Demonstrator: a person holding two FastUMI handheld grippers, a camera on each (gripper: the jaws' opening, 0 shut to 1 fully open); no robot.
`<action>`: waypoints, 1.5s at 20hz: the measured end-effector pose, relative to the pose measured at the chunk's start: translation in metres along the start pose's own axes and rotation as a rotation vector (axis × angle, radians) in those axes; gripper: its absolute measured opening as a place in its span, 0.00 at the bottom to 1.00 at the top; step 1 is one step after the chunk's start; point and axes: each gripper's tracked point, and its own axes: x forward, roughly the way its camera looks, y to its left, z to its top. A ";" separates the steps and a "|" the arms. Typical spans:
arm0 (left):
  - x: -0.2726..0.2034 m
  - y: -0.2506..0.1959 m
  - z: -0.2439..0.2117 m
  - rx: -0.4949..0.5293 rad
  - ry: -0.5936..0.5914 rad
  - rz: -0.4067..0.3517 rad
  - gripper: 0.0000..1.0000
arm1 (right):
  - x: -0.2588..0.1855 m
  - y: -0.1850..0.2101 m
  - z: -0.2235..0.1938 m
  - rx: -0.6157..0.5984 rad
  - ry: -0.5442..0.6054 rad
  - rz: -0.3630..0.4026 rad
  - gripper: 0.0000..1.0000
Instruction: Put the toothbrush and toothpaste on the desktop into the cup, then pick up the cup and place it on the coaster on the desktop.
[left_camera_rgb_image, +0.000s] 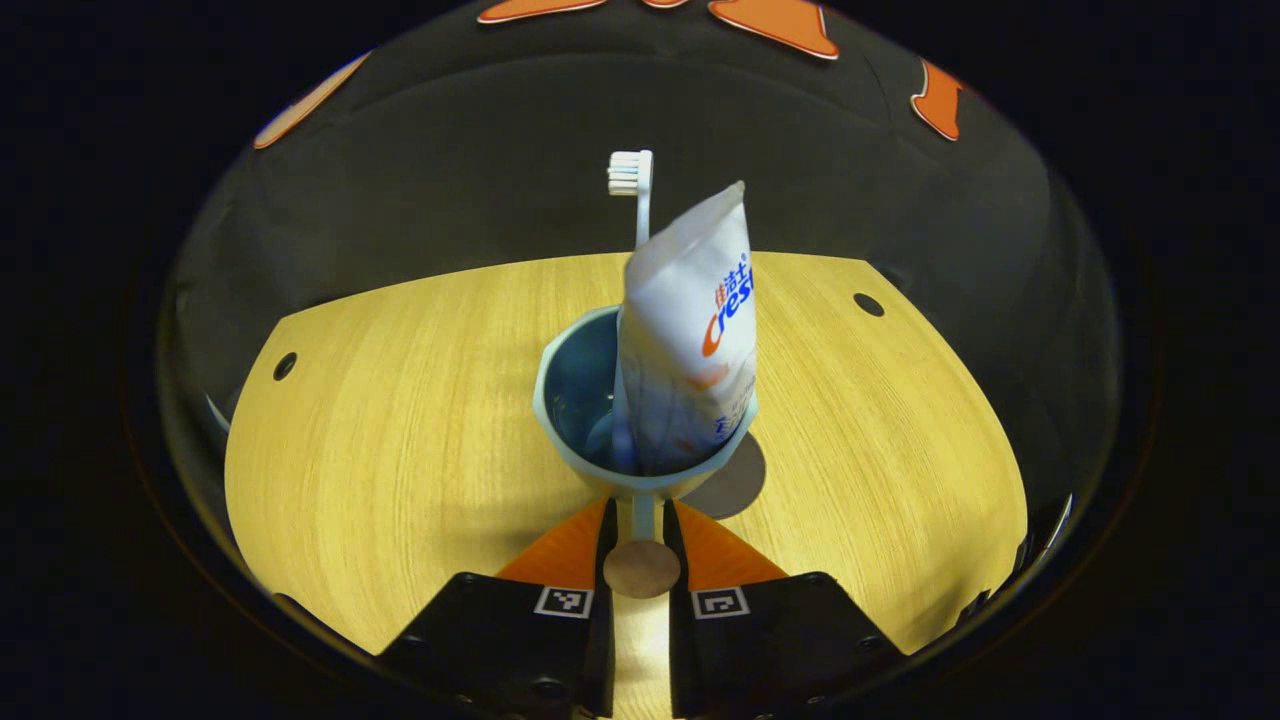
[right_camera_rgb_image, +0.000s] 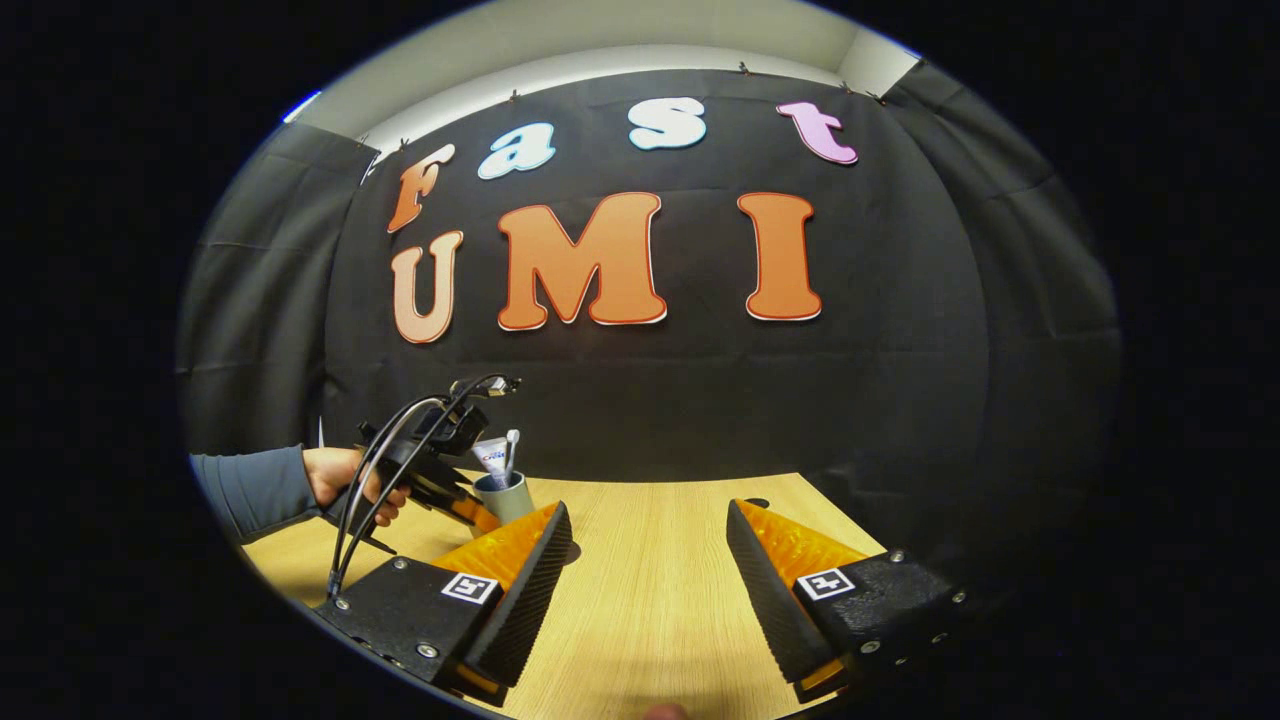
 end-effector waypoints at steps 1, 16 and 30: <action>-0.001 0.000 -0.002 0.005 0.006 -0.007 0.22 | -0.001 -0.004 -0.001 0.000 0.000 -0.004 0.93; -0.017 0.000 -0.007 0.054 0.037 -0.013 0.27 | -0.002 -0.017 -0.031 0.041 0.059 -0.035 0.93; -0.105 0.010 0.048 0.194 -0.522 0.087 0.99 | 0.020 0.046 -0.011 0.076 -0.014 0.011 0.93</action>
